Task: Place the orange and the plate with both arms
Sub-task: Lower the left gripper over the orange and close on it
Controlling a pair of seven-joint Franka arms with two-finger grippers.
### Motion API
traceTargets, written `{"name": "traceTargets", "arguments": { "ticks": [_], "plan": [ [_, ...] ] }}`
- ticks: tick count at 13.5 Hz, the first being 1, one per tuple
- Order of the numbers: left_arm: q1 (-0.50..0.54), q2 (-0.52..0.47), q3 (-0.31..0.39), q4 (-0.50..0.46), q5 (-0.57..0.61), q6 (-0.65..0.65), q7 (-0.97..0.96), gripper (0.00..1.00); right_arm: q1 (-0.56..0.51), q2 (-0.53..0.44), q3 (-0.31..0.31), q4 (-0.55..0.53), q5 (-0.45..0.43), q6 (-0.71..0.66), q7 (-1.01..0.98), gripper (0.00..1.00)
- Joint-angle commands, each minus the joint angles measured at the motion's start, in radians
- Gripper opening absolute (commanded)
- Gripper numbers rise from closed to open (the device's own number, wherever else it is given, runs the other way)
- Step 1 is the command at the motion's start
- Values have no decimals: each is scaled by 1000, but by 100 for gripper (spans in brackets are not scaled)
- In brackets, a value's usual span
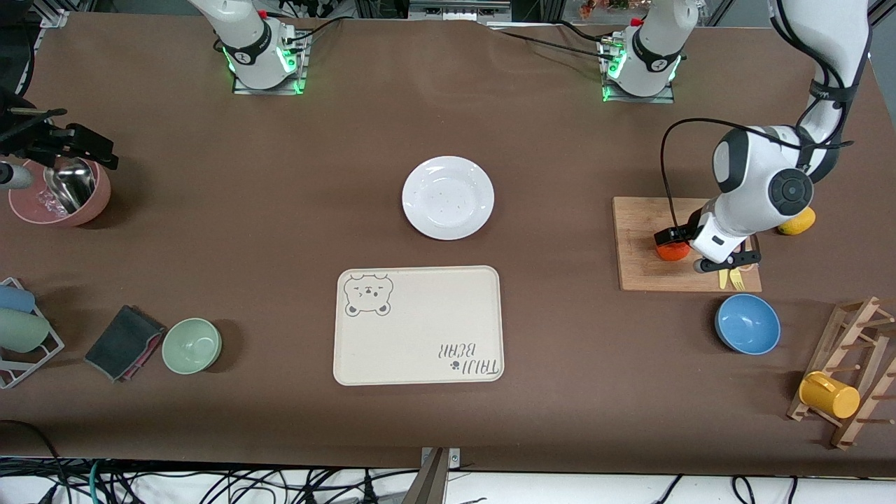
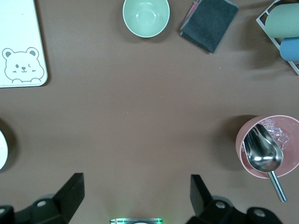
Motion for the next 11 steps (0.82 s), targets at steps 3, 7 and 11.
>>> {"name": "traceTargets", "arguments": {
  "ticks": [3,7,11],
  "plan": [
    [12,35,-2,-5,-15,54,13,100,-12,-13,10,-12,0,-4,-5,100],
    [15,35,-2,-11,-17,51,11,14,-12,-13,10,-12,0,-4,-5,100],
    [5,-49,-23,5,-18,-33,6,0,-12,-13,10,-12,0,-4,-5,100]
  ]
}}
